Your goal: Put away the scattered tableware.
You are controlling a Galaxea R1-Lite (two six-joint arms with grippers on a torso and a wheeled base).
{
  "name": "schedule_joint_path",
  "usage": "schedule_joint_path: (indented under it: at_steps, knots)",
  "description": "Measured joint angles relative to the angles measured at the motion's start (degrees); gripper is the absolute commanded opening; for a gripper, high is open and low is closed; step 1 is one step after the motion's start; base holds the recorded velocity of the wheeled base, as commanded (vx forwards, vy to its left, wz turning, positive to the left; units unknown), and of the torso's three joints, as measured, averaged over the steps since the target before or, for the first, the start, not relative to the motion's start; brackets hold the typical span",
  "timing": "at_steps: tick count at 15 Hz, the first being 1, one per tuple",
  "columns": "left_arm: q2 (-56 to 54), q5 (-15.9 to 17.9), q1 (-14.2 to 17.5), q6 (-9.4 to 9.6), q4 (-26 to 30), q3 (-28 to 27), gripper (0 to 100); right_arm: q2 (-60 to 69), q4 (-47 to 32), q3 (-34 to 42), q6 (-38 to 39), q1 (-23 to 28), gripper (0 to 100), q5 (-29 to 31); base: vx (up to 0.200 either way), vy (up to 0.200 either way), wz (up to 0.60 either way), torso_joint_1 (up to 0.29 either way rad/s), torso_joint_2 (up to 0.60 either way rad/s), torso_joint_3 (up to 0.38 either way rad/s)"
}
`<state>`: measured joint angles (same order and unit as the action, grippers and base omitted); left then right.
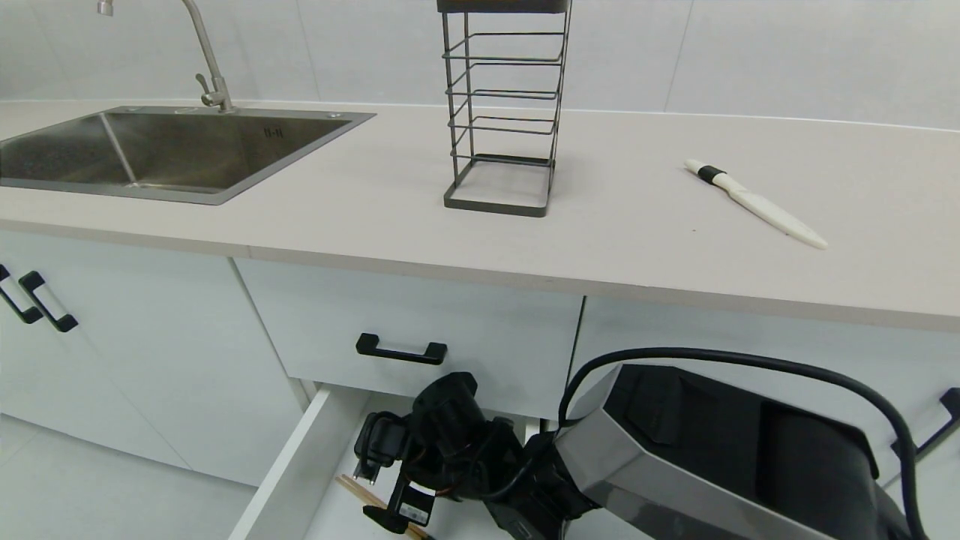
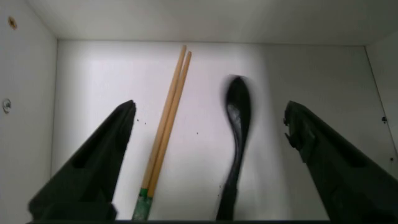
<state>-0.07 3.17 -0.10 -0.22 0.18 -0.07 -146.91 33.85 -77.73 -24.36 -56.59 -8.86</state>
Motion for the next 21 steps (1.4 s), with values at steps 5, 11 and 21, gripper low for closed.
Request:
schedule_joint_path:
  at_steps: [5, 11, 21]
  knots:
    - [0.00, 0.00, 0.00, -0.02, 0.00, 0.00, 100, 7.90, -1.72, 2.07, -1.07, -3.63, 100, -3.97, 0.000, 0.000, 0.00, 0.000, 0.00, 0.000]
    - [0.00, 0.05, 0.00, 0.00, -0.02, -0.02, 100, 18.32, -2.82, 8.77, -0.46, -7.19, 100, -4.62, 0.000, 0.000, 0.00, 0.000, 0.00, 0.000]
    - [0.00, 0.00, 0.00, 0.00, -0.02, -0.02, 100, 38.69, 16.92, 39.28, 15.45, -10.39, 100, -1.12, 0.000, 0.000, 0.00, 0.000, 0.00, 0.000]
